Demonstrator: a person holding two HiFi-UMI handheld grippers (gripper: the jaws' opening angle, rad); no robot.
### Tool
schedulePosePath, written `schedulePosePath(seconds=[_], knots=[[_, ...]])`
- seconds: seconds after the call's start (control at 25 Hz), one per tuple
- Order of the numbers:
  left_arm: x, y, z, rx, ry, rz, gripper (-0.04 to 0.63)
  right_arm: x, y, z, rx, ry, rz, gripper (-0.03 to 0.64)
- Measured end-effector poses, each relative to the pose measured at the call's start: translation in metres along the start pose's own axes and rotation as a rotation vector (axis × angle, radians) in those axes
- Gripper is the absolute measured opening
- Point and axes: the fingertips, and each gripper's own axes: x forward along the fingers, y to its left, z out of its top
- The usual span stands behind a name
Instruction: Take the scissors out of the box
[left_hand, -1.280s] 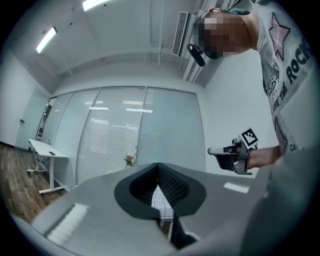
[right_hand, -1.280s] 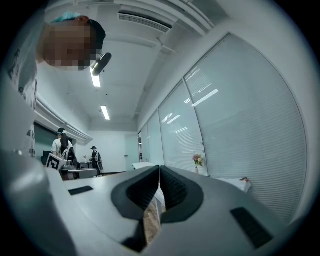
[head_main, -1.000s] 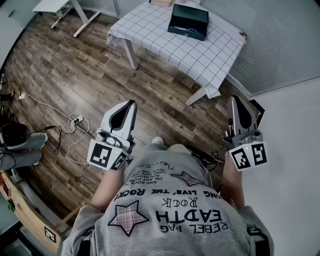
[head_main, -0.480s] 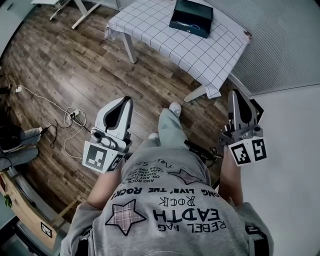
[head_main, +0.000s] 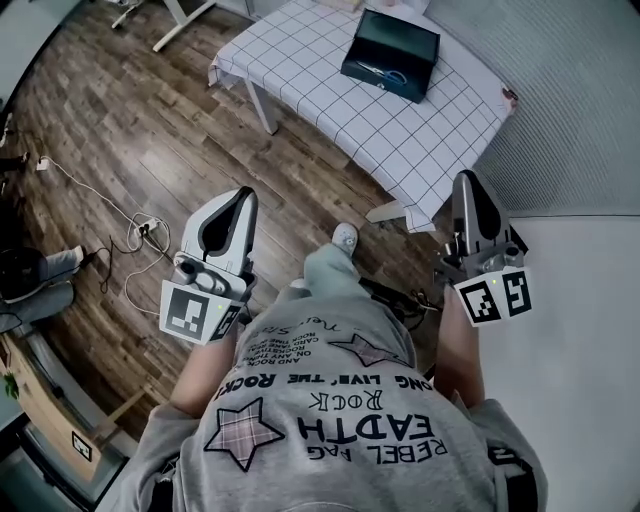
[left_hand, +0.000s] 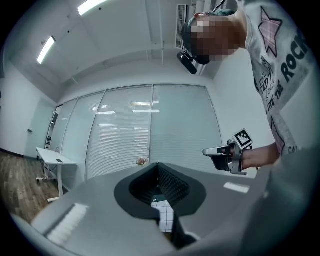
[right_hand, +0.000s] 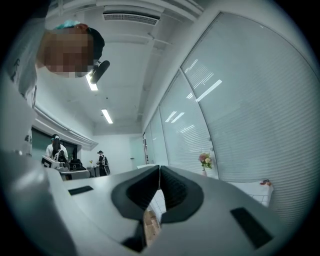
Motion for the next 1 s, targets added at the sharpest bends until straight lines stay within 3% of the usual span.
schedulePosePath(seconds=[0.6, 0.76, 1.0], knots=[[0.172, -0.002, -0.001, 0.0, -0.016, -0.014, 0.003, 0.065, -0.149, 0.031, -0.004, -0.032, -0.002, 0.015], [0.197, -0.009, -0.007, 0.006, 0.006, -0.042, 0.003, 0.08, -0.171, 0.029, -0.001, -0.022, 0.018, 0.014], [0.216, 0.006, -0.019, -0.012, 0.026, -0.02, 0.003, 0.107, -0.18, 0.017, 0.014, 0.011, 0.042, 0.015]])
